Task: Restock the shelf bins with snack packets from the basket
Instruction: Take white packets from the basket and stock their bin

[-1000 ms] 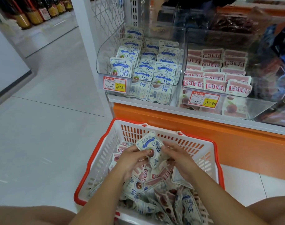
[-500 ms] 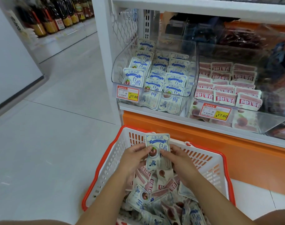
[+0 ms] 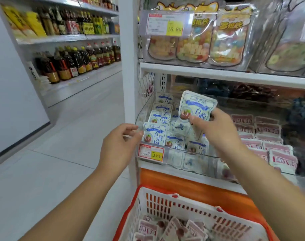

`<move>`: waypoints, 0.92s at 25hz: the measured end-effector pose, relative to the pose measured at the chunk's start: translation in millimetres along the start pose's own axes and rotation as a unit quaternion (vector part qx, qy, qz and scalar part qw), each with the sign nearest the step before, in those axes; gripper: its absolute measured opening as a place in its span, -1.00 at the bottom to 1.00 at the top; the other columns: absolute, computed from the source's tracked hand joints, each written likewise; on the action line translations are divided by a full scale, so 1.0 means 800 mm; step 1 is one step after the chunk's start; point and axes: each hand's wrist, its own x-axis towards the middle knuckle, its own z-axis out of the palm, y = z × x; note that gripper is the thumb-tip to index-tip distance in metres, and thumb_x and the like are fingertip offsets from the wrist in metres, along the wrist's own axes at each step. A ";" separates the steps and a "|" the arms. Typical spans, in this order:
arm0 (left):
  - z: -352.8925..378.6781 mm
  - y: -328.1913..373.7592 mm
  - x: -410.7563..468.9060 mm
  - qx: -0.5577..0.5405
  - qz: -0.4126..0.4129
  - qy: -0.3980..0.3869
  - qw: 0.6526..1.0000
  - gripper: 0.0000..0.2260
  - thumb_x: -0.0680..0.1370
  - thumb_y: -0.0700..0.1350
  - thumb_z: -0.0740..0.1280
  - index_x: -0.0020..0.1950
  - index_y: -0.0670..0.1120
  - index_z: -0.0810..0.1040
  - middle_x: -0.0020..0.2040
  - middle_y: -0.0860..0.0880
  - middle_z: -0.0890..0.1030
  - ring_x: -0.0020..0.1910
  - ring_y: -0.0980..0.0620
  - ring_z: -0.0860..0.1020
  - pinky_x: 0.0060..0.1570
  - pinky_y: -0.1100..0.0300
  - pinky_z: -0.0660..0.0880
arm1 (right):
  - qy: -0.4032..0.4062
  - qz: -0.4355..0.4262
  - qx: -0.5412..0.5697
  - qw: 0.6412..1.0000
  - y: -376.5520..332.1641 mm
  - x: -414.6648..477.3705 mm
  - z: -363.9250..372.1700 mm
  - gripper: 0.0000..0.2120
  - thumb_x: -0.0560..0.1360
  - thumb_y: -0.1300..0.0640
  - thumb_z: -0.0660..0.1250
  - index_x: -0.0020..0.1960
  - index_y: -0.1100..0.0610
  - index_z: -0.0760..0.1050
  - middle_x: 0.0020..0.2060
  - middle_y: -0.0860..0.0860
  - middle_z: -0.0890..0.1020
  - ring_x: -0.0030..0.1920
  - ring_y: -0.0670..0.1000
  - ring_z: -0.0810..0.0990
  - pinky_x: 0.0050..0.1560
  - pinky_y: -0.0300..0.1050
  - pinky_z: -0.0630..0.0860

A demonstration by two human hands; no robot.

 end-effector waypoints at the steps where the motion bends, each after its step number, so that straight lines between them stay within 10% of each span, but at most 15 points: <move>1: -0.004 -0.003 0.011 0.033 0.016 0.010 0.999 -0.89 0.50 0.01 0.42 0.01 0.07 0.60 -0.14 0.16 0.63 -0.17 0.20 0.58 -0.13 0.16 0.56 | 0.022 -0.007 -0.020 1.000 -0.005 0.033 0.003 -0.71 0.46 0.00 0.47 0.10 0.12 0.57 -0.05 -0.01 0.68 -0.10 -0.02 0.64 -0.09 -0.08 0.55; 8: 0.007 -0.038 0.048 0.041 0.009 0.018 0.999 -0.91 0.49 0.01 0.43 -0.19 0.07 0.58 -0.31 0.14 0.62 -0.27 0.27 0.56 -0.40 0.49 0.40 | -0.017 0.134 -0.182 0.974 0.015 0.185 0.051 -0.30 0.45 -0.02 0.48 0.42 0.30 0.31 0.37 0.20 0.45 0.29 0.21 0.49 0.19 -0.05 0.45; 16: 0.007 -0.046 0.054 0.025 0.019 -0.002 0.999 -0.90 0.48 0.01 0.44 -0.19 0.04 0.58 -0.33 0.16 0.63 -0.28 0.24 0.57 -0.38 0.47 0.45 | 0.007 0.143 -0.248 0.958 0.058 0.221 0.087 -0.47 0.42 -0.09 0.49 0.17 0.28 0.48 -0.13 0.13 0.61 -0.39 0.00 0.48 -0.45 -0.19 0.32; 23: 0.008 -0.050 0.046 0.043 0.018 -0.010 0.999 -0.92 0.51 0.04 0.39 -0.16 0.08 0.57 -0.28 0.24 0.62 -0.23 0.29 0.59 -0.36 0.41 0.52 | 0.034 0.123 -0.275 0.953 0.072 0.218 0.086 -0.54 0.44 -0.21 0.42 -0.03 0.13 0.34 -0.25 0.06 0.48 -0.43 -0.01 0.38 -0.48 -0.17 0.21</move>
